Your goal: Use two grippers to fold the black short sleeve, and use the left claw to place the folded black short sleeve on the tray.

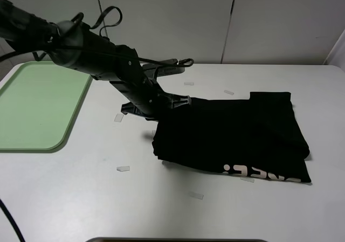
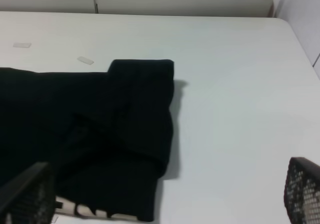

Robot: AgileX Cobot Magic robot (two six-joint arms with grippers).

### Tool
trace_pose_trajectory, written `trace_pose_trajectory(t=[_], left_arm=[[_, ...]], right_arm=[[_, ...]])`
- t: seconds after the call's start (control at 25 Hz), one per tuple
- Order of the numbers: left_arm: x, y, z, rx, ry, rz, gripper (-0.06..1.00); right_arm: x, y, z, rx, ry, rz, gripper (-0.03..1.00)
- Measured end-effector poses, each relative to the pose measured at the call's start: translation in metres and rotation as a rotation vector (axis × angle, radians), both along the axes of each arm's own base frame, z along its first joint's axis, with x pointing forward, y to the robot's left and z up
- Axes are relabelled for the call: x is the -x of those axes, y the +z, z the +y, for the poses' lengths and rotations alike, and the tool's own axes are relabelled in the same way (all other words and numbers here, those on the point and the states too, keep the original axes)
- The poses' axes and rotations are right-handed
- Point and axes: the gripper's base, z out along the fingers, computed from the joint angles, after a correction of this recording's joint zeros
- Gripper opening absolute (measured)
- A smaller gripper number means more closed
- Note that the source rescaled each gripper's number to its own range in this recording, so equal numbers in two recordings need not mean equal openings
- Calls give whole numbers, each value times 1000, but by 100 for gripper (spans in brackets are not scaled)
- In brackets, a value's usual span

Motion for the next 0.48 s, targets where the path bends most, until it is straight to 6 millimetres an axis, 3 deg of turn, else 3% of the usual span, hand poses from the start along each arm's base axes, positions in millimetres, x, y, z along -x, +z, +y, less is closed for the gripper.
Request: trace_pose_trajectory(t=[0.48], left_arm=[[8,58,34,-148,-138,-5,0]], right_arm=[[0,0,0,0,0,0,100]])
